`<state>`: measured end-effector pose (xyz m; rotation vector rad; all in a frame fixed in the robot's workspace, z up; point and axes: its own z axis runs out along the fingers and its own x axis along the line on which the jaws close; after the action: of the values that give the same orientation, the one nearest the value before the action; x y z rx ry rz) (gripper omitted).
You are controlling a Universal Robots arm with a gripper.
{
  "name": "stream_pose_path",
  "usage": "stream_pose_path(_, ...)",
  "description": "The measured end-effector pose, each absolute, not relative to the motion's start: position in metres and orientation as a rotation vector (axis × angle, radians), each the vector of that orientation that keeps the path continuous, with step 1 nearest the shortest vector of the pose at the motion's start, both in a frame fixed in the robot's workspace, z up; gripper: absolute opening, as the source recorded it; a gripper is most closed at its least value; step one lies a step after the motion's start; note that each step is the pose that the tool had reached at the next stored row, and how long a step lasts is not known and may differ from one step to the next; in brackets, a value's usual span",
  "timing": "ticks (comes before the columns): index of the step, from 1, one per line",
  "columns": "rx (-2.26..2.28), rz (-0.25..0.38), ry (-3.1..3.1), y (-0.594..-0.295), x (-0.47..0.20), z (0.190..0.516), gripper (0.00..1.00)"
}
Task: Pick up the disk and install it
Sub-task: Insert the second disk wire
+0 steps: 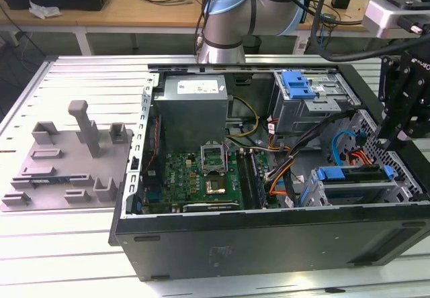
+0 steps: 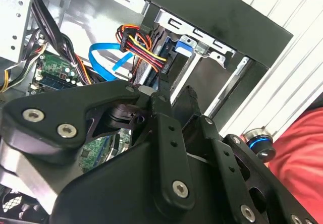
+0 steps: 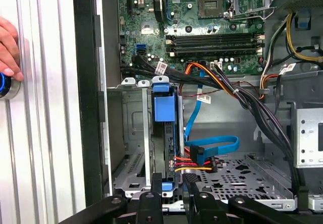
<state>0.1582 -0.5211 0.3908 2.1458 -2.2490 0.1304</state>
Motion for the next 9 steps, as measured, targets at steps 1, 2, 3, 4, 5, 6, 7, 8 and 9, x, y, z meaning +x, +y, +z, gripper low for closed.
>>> stream_pose_path(1, 2.146, 0.130, -2.249, -0.5211, 0.1583, 0.3909, 0.30)
stream_pose_path(2, 2.146, 0.130, -2.249, -0.5211, 0.1583, 0.3910, 0.30)
stream_pose_path(3, 2.146, 0.130, -2.249, -0.5210, 0.1584, 0.3911, 0.30)
stream_pose_path(4, 2.146, 0.130, -2.249, -0.5210, 0.1583, 0.3912, 0.30)
stream_pose_path(5, 2.146, 0.130, -2.249, -0.5211, 0.1584, 0.3912, 0.30)
stream_pose_path(6, 2.145, 0.131, -2.248, -0.5210, 0.1584, 0.3914, 0.30)
stream_pose_path(7, 2.144, 0.134, -2.247, -0.5204, 0.1585, 0.3915, 0.30)
stream_pose_path(8, 2.140, 0.144, -2.242, -0.5168, 0.1586, 0.3913, 0.30)
stream_pose_path(9, 2.135, 0.154, -2.237, -0.5118, 0.1587, 0.3913, 0.30)
